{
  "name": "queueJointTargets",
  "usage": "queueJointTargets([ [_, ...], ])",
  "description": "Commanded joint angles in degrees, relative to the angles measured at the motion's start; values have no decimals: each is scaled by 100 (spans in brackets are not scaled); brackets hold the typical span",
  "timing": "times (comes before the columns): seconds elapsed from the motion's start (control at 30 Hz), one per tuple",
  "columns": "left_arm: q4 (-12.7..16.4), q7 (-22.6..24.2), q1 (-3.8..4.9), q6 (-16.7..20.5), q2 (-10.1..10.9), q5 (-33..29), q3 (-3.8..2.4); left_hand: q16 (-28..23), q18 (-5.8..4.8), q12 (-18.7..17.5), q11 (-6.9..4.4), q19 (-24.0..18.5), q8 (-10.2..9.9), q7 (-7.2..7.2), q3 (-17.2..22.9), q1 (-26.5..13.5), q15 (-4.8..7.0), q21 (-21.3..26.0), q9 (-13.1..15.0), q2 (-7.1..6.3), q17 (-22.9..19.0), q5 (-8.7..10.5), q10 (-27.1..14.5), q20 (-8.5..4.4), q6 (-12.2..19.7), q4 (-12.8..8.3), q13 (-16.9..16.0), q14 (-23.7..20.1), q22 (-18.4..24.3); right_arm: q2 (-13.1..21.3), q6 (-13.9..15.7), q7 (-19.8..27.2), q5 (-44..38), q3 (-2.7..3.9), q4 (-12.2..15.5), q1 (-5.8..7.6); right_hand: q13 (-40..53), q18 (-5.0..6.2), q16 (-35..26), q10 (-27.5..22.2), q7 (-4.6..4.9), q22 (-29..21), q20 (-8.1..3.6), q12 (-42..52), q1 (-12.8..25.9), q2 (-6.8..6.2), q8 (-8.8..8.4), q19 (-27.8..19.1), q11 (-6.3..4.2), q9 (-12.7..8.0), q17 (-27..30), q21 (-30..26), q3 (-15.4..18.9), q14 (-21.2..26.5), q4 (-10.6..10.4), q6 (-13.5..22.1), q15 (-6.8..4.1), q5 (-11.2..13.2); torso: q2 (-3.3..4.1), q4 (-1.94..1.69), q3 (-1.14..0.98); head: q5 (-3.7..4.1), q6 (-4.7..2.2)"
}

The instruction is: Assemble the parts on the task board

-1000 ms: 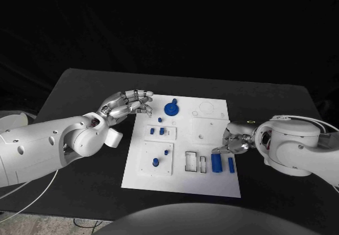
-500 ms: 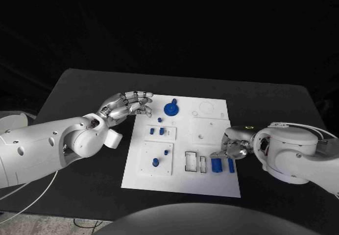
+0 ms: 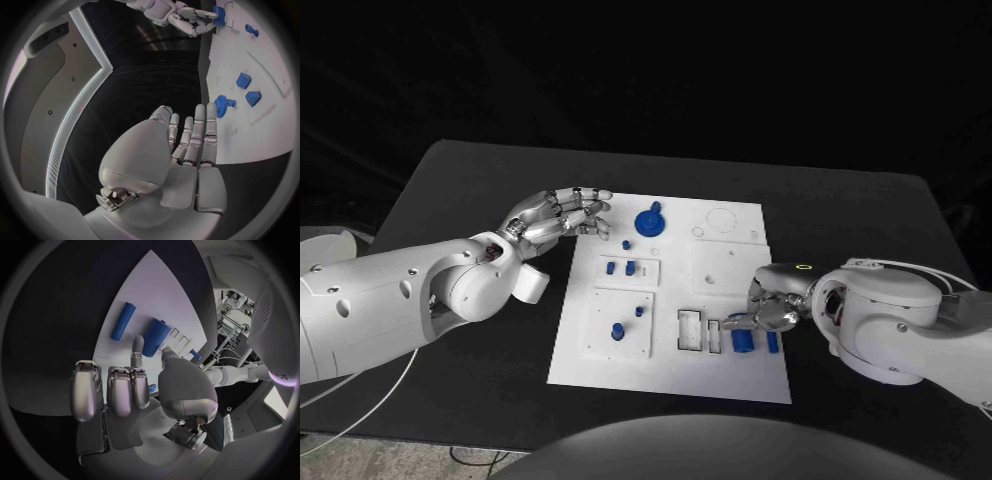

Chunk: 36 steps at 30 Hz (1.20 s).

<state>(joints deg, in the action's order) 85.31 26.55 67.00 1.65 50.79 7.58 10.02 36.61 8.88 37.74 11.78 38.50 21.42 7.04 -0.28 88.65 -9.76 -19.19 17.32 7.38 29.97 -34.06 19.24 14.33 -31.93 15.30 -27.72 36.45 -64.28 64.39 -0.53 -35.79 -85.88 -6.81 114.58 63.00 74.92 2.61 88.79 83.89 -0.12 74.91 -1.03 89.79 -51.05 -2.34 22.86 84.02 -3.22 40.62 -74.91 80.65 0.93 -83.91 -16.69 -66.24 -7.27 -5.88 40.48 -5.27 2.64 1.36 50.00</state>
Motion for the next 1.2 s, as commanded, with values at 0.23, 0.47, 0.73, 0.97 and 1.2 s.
queueJointTargets([
  [0.23,-5,-35,-12,-158,-18,-22,-2,24,-8,24,48,-44,1,12,28,67,6,20,-10,5,-2,-35,-10,-3,51,-9,12,-44,-12,-70,-235,-57,-353,-2,-71,-121,1508,-22,-85,611,-25,1197,-17,21,-164,-56,57,212,-69,274,-1067,-51,-107,-524,25,41,-52,-261,-3,-5,-6,2,0],
  [0.47,-21,-53,-27,-175,-24,-22,-2,24,-10,23,52,-51,3,20,33,72,5,24,-12,3,-2,-38,-12,-4,50,-15,16,-47,-15,-127,-316,-59,-355,-2,-85,-145,1508,-15,-107,611,-43,1187,-32,21,-475,-116,77,195,-85,526,-1022,-75,-193,-517,107,103,-68,-765,-6,2,-4,9,0],
  [0.73,-25,-71,-33,-187,-26,-22,-2,24,-12,23,54,-57,4,24,38,75,4,27,-14,3,-3,-40,-13,-5,50,-18,19,-49,-18,-145,-283,-50,-95,-2,-102,-150,1508,1,-179,611,-47,1162,-42,21,-1117,-100,-40,158,-94,723,-877,-150,-502,-489,472,318,-71,-2375,-1,0,-3,-6,0],
  [0.97,-22,-81,-36,-186,-18,-22,-2,24,-12,23,55,-59,4,26,40,77,4,28,-14,3,-3,-41,-14,-5,50,-20,20,-49,-19,-103,12,-3,314,-1,-60,-139,1508,3,-200,611,-70,1160,-45,21,-1292,-202,-87,157,-116,881,-836,-158,-862,-484,645,352,-78,-3626,5,-5,-8,-54,0],
  [1.2,-9,-109,-36,-187,-10,-22,-2,26,-16,26,62,-71,8,32,53,87,2,34,-18,5,-3,-47,-12,-7,48,-30,27,-50,-25,-17,285,38,974,5,49,67,1508,0,-215,611,-76,1164,-51,21,-1184,-291,-77,164,-126,1039,-802,-146,-1157,-480,652,351,-83,-4310,11,0,-2,-45,0],
])
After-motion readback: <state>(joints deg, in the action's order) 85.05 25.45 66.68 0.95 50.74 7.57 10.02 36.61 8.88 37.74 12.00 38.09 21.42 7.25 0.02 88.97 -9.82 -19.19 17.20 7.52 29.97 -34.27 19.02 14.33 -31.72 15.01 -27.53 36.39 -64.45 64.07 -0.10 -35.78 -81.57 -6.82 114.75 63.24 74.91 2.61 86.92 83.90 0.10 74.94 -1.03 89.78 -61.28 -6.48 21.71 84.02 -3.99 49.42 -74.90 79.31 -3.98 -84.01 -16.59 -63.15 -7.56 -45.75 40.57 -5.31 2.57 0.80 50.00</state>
